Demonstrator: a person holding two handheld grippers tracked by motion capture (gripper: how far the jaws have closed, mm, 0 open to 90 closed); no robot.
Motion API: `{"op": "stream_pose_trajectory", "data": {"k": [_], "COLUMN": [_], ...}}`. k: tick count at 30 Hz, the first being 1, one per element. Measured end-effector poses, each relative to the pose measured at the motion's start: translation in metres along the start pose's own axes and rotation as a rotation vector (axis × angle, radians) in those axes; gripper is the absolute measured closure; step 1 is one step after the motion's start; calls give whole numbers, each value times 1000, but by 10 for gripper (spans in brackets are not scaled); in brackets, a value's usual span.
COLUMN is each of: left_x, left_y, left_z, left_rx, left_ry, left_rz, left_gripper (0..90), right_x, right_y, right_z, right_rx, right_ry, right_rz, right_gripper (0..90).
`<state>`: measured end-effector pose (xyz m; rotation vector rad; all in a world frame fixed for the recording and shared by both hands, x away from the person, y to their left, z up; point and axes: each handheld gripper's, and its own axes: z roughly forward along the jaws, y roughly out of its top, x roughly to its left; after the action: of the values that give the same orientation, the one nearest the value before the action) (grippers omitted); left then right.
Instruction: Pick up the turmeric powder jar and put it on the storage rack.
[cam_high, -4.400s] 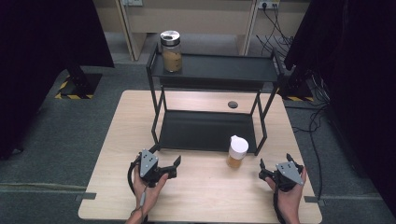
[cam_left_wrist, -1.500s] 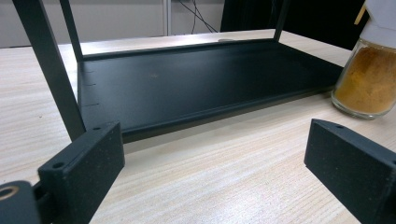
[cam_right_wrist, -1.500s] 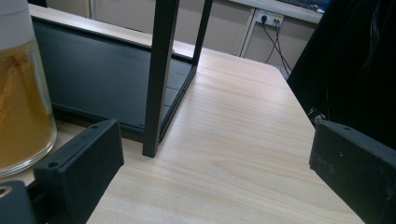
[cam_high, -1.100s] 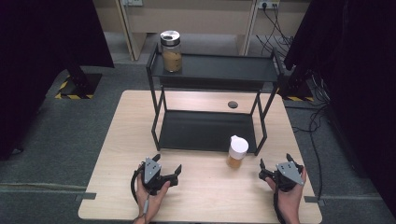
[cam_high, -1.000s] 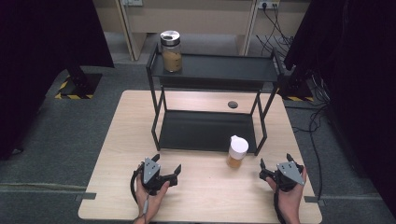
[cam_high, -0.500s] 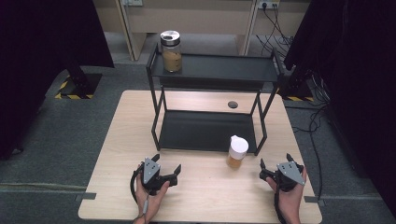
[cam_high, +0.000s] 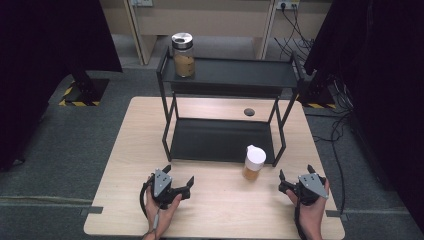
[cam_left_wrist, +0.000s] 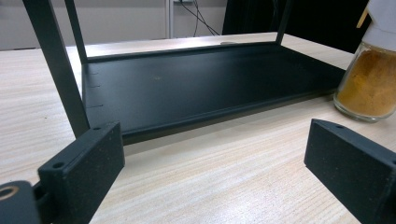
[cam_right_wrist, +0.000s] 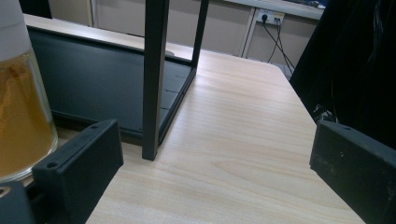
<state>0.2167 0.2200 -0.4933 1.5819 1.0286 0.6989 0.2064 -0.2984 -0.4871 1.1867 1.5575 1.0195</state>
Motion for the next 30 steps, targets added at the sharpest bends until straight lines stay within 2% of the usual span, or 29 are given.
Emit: {"op": "stream_pose_trajectory", "data": {"k": [8, 12, 18, 20, 24, 30], "left_x": [-1, 0, 0, 0, 0, 0], "left_y": [0, 0, 0, 0, 0, 0], "left_z": [0, 1, 2, 1, 1, 1], "left_rx": [-1, 0, -2, -4, -2, -2], "left_ry": [4, 9, 5, 5, 4, 3], "left_rz": [3, -10, -7, -7, -5, -4], "left_gripper": [40, 40, 40, 40, 40, 40], "right_x": [-4, -4, -9, -10, -10, -15], "right_y": [-1, -1, -3, -3, -1, -3], "right_z": [0, 0, -1, -2, -7, -13], "right_rx": [-5, -4, -17, -24, -70, -156], "right_ry": [9, 7, 21, 34, 68, 158], "right_rz": [22, 33, 81, 91, 107, 174], "right_gripper": [25, 25, 25, 25, 25, 25]}}
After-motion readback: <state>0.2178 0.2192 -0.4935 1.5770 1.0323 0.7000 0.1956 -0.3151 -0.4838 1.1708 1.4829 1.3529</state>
